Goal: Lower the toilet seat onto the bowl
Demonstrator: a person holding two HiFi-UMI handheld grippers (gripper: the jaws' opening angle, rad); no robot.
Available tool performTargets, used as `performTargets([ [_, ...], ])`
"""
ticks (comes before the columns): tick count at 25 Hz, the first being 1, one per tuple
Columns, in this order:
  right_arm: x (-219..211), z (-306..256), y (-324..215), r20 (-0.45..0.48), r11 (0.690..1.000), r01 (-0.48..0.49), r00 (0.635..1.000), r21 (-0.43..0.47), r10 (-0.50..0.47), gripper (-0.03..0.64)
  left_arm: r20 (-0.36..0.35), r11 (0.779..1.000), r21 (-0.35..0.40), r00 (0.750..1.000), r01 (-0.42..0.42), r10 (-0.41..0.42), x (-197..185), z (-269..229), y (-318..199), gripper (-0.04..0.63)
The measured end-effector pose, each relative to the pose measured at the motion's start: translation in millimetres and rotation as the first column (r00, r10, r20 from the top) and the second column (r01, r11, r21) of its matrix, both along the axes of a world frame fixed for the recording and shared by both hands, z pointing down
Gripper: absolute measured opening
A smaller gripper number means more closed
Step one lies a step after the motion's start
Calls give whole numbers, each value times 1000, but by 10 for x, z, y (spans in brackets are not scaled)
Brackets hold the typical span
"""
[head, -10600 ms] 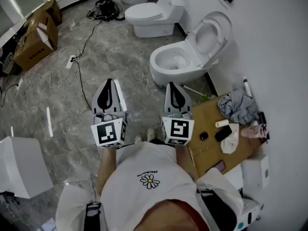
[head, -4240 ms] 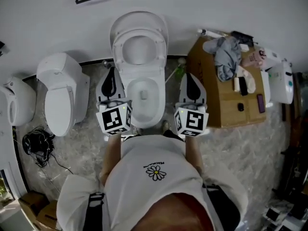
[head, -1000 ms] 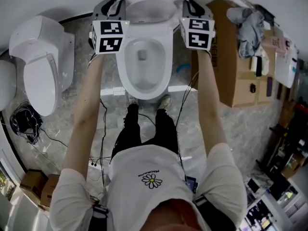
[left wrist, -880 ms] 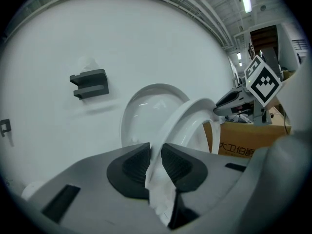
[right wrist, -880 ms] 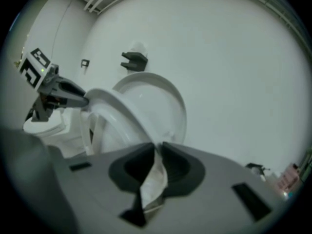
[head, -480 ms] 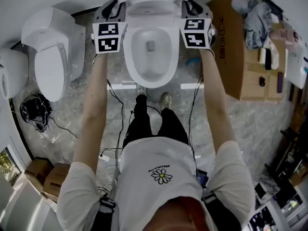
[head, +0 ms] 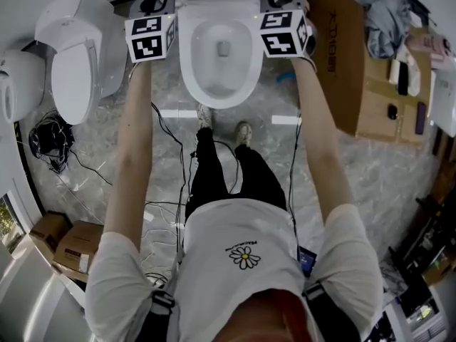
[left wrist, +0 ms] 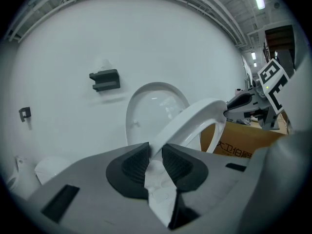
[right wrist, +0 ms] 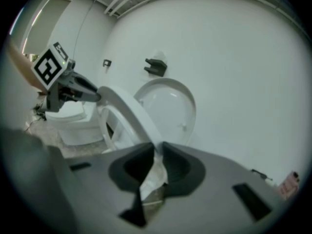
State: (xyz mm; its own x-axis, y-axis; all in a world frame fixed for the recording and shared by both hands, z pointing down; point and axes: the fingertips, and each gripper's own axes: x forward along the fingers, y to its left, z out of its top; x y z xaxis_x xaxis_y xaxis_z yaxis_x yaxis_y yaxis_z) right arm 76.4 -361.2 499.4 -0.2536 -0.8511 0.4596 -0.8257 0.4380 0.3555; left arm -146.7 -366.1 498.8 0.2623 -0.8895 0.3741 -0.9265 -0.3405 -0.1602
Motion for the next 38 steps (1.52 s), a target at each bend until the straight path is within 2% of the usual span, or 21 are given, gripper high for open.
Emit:
performTargets([
  [5, -10, 110, 277, -45, 1000, -1, 999, -27, 0, 71, 23, 999, -46, 999, -29, 31, -19, 118, 267, 100],
  [11, -35, 217, 513, -77, 998, -25, 997, -51, 21, 71, 37, 996, -15, 996, -83, 84, -39, 221, 515, 103],
  [18, 58, 351, 751, -92, 996, -50, 995, -70, 43, 71, 81, 986, -35, 983, -160, 163, 61, 355, 734, 107],
  [38, 37, 655, 1249, -118, 993, -16, 993, -120, 2, 77, 139, 975, -99, 967, -200, 213, 53, 697, 1247, 114],
])
